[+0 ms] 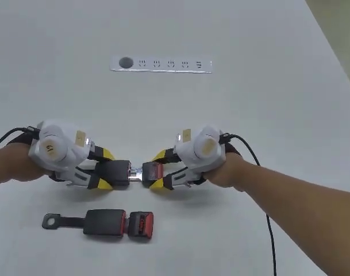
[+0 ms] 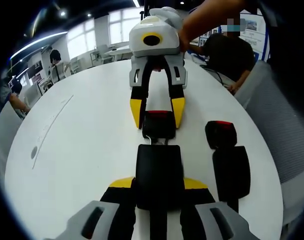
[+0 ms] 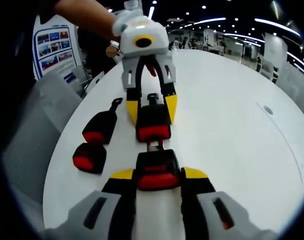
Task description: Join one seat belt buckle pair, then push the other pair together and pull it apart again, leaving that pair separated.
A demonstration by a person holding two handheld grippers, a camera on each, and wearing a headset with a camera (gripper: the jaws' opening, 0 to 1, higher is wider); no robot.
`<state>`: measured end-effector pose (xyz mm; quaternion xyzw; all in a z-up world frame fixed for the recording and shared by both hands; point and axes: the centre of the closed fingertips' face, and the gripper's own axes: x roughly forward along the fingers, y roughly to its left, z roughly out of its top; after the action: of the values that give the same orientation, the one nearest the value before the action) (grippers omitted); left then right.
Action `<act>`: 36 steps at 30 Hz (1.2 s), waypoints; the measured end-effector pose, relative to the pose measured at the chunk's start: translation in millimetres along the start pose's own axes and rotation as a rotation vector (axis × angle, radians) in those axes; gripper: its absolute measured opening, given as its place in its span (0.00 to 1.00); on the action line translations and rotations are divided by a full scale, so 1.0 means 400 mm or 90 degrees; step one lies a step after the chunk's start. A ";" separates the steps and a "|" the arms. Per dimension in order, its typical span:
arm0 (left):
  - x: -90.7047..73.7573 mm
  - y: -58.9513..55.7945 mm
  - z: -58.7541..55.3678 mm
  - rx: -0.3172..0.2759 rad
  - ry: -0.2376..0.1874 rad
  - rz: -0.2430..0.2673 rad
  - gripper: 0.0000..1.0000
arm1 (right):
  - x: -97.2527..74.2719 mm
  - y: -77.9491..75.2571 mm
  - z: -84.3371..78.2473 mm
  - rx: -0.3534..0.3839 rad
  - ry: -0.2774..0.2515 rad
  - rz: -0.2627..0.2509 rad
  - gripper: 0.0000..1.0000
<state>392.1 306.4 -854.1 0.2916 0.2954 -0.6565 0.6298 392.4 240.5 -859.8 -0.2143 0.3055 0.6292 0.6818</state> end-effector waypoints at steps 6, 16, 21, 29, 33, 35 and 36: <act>0.000 0.000 0.002 0.001 -0.001 -0.002 0.35 | -0.024 0.005 -0.021 0.005 0.002 -0.005 0.34; -0.001 -0.001 0.001 -0.002 -0.002 -0.001 0.35 | -0.061 0.006 -0.057 0.012 0.006 -0.013 0.34; -0.002 -0.002 0.001 -0.004 -0.001 -0.001 0.35 | -0.079 0.008 -0.073 0.015 0.006 -0.016 0.34; -0.002 -0.002 0.000 -0.007 0.000 0.000 0.35 | -0.117 0.010 -0.109 0.023 0.006 -0.024 0.34; -0.002 -0.002 0.000 -0.007 0.000 0.000 0.35 | -0.138 0.011 -0.130 0.028 0.011 -0.027 0.34; -0.002 -0.002 0.000 -0.008 0.000 0.000 0.35 | -0.145 0.010 -0.137 0.032 0.012 -0.029 0.34; -0.002 -0.002 0.000 -0.008 0.000 0.000 0.35 | -0.149 0.011 -0.141 0.033 0.011 -0.030 0.34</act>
<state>391.3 307.0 -853.7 0.2873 0.2996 -0.6548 0.6317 378.4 159.4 -859.1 -0.2094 0.3223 0.6027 0.6993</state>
